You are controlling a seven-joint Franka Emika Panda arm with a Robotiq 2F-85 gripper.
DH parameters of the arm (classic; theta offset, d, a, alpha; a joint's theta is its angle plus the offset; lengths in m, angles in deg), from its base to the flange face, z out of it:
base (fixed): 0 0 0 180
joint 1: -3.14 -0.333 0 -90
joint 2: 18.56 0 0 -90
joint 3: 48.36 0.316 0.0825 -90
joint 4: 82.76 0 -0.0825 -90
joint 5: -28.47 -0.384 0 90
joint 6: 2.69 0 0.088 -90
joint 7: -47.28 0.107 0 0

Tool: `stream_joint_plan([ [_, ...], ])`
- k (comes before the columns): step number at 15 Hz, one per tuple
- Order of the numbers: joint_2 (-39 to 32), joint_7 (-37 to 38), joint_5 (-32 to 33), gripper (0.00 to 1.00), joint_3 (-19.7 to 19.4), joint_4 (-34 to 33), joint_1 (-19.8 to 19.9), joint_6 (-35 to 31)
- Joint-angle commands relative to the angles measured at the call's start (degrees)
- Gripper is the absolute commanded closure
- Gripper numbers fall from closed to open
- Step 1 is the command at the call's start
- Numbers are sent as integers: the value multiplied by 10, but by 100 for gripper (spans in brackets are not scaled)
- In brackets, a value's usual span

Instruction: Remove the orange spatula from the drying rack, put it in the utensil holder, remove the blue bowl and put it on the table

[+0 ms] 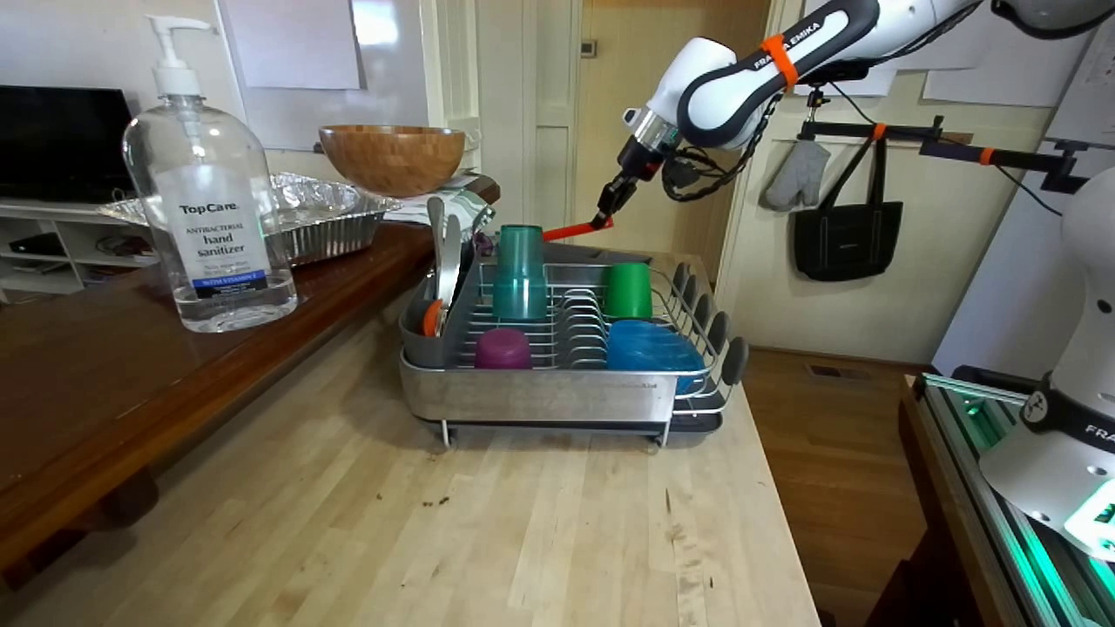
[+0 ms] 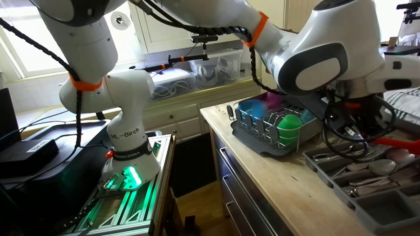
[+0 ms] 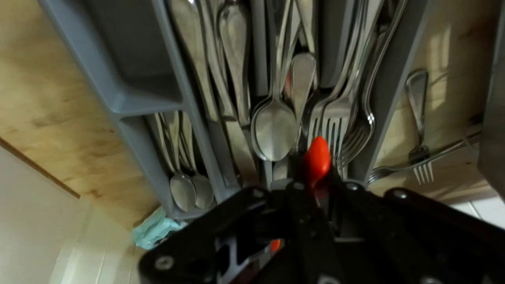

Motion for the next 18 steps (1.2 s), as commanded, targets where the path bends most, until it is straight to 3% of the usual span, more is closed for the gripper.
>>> stream_joint_plan([
  [1, -9, 14, 13, 97, 22, 36, 29, 63],
  [2, 2, 6, 8, 64, 33, 34, 36, 93],
  [4, 7, 11, 9, 57, 43, 31, 43, 139],
  [8, 1, 25, 11, 27, 66, 20, 63, 180],
  [10, -10, 2, 0, 12, 108, 21, 98, 175],
  [11, -17, -27, -8, 5, 149, 29, 130, 167],
  [12, -24, -44, -11, 0, 181, 33, 152, 169],
  [15, -20, -113, -22, 0, 286, 35, 225, 202],
  [18, -5, -180, -31, 0, 346, 26, 253, 285],
])
